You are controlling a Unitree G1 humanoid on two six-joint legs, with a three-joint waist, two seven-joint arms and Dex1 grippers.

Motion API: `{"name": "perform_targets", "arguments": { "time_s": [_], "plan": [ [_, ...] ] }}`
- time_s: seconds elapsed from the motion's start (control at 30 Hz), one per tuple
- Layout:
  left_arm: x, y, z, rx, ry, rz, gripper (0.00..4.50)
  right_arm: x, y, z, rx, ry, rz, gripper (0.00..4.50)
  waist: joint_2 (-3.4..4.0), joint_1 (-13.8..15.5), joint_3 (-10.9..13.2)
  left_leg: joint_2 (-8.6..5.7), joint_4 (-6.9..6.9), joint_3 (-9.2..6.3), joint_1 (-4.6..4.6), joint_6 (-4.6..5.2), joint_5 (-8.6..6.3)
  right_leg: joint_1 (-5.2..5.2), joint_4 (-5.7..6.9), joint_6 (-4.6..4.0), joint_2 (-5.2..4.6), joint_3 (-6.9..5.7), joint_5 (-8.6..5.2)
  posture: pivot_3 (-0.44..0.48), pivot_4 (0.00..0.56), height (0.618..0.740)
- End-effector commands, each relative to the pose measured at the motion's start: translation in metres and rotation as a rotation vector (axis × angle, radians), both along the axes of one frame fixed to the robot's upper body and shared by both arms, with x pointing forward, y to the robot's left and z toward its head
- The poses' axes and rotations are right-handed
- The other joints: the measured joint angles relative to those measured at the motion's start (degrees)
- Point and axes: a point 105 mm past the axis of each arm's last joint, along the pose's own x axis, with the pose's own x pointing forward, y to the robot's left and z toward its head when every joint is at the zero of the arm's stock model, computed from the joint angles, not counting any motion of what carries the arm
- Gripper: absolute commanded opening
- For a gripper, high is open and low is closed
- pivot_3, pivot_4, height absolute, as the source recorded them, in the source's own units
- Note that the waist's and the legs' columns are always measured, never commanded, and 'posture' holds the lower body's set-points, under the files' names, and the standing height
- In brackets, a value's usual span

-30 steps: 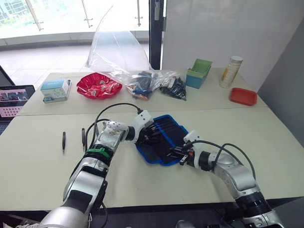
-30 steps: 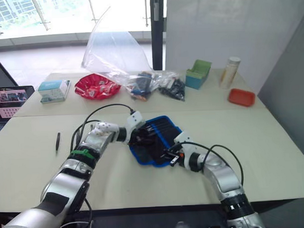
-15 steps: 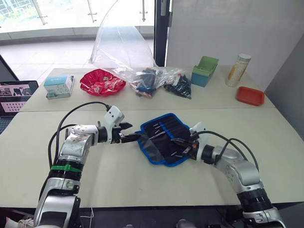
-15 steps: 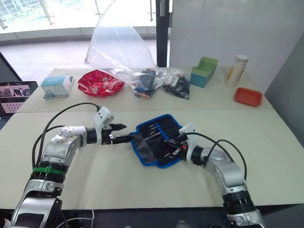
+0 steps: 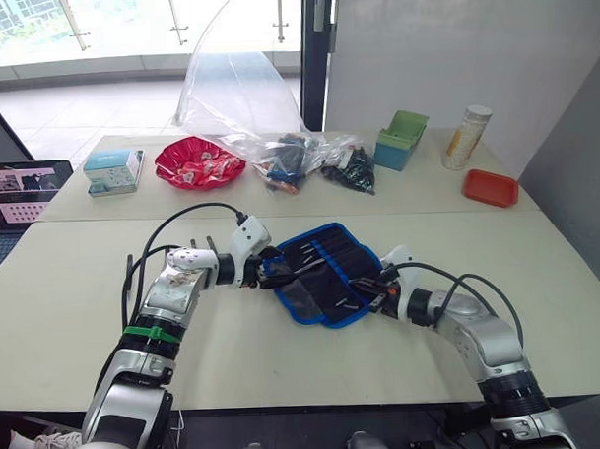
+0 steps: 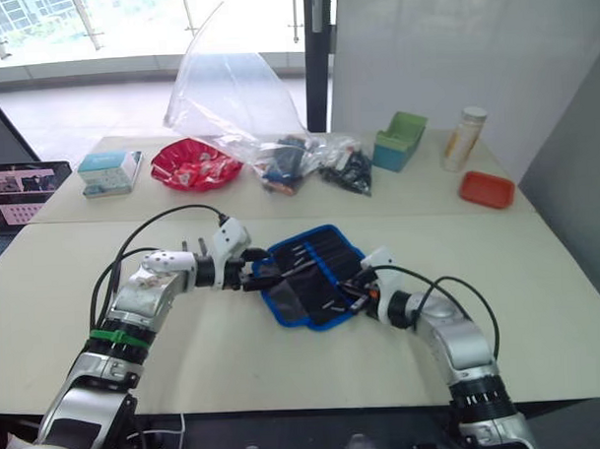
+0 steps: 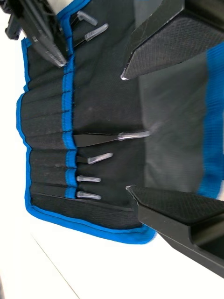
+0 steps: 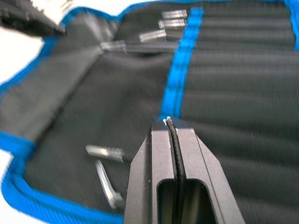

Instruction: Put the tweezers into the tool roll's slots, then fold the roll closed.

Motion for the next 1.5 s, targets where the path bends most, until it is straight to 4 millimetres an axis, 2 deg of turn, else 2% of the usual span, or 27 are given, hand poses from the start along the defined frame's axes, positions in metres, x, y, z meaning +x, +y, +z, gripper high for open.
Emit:
{"name": "perform_targets", "arguments": {
  "time_s": [0.03,0.1,0.13,0.2,0.3,0.57,0.67,0.77,1.2,1.5],
  "plan": [
    [0.004,-0.012,0.007,-0.003,-0.026,-0.037,3.84,-0.002,-0.005,-0.015,-0.062,0.023,-0.024,0.00,0.00,-0.1,0.0,0.00,0.00,0.01,0.01,0.00,0.00,0.01,-0.01,0.00,0.00,0.00,0.00,0.000,0.150,0.738],
    [0.002,-0.016,0.003,-0.002,0.003,-0.055,3.84,-0.002,-0.007,-0.018,-0.066,0.031,-0.041,0.00,0.00,-0.2,0.0,0.00,0.00,0.01,0.03,0.00,0.00,0.03,0.00,0.00,0.00,0.01,0.00,0.000,0.150,0.738],
    [0.002,-0.017,0.000,0.013,0.014,-0.062,3.30,-0.002,-0.008,-0.018,-0.064,0.034,-0.047,0.00,0.00,-0.2,0.0,0.01,0.00,0.01,0.04,0.00,0.00,0.03,0.00,0.00,0.01,0.01,0.00,0.000,0.150,0.738],
    [0.005,-0.016,-0.006,0.045,0.023,-0.045,2.77,-0.002,-0.007,-0.018,-0.057,0.035,-0.050,0.00,0.00,-0.1,0.0,0.00,0.00,0.00,0.07,0.00,0.00,0.07,0.00,0.00,0.01,0.00,0.00,0.000,0.150,0.738],
    [0.009,-0.014,-0.011,0.064,0.033,-0.018,1.74,-0.003,-0.006,-0.018,-0.050,0.036,-0.050,0.00,0.00,-0.1,0.0,-0.01,0.00,0.00,0.15,0.00,0.00,0.18,-0.02,0.00,0.00,0.00,0.00,0.000,0.150,0.738],
    [0.007,-0.014,-0.018,0.072,0.073,-0.026,1.74,-0.001,-0.006,-0.020,-0.052,0.041,-0.059,0.00,0.00,-0.1,0.0,0.00,0.00,0.00,0.18,0.00,0.00,0.19,0.00,0.00,0.01,0.00,0.00,0.000,0.150,0.738],
    [0.006,-0.016,-0.019,0.065,0.091,-0.033,0.99,-0.001,-0.005,-0.021,-0.054,0.044,-0.062,0.00,0.00,-0.1,0.0,0.00,0.00,0.00,0.20,0.00,0.00,0.22,-0.01,0.00,0.00,0.00,0.00,0.000,0.150,0.738],
    [0.005,-0.017,-0.022,0.082,0.098,-0.040,0.05,-0.001,-0.005,-0.021,-0.054,0.046,-0.064,0.00,0.00,-0.1,0.0,0.00,0.00,0.00,0.22,0.00,0.00,0.22,-0.01,0.00,0.01,0.00,0.00,0.000,0.150,0.738],
    [0.017,-0.033,-0.011,0.036,0.077,-0.015,0.05,-0.001,-0.003,-0.024,-0.053,0.050,-0.073,0.00,-0.01,0.0,0.0,-0.01,0.02,0.00,0.25,0.00,0.00,0.28,-0.01,0.00,0.00,0.00,0.00,0.000,0.150,0.738],
    [0.026,-0.049,-0.012,0.074,-0.002,0.004,0.05,-0.003,-0.004,-0.028,-0.053,0.058,-0.080,0.00,-0.03,0.3,0.0,-0.03,0.04,0.00,0.25,0.00,0.00,0.31,-0.02,0.01,-0.01,0.00,0.00,0.000,0.150,0.738]
  ]
}}
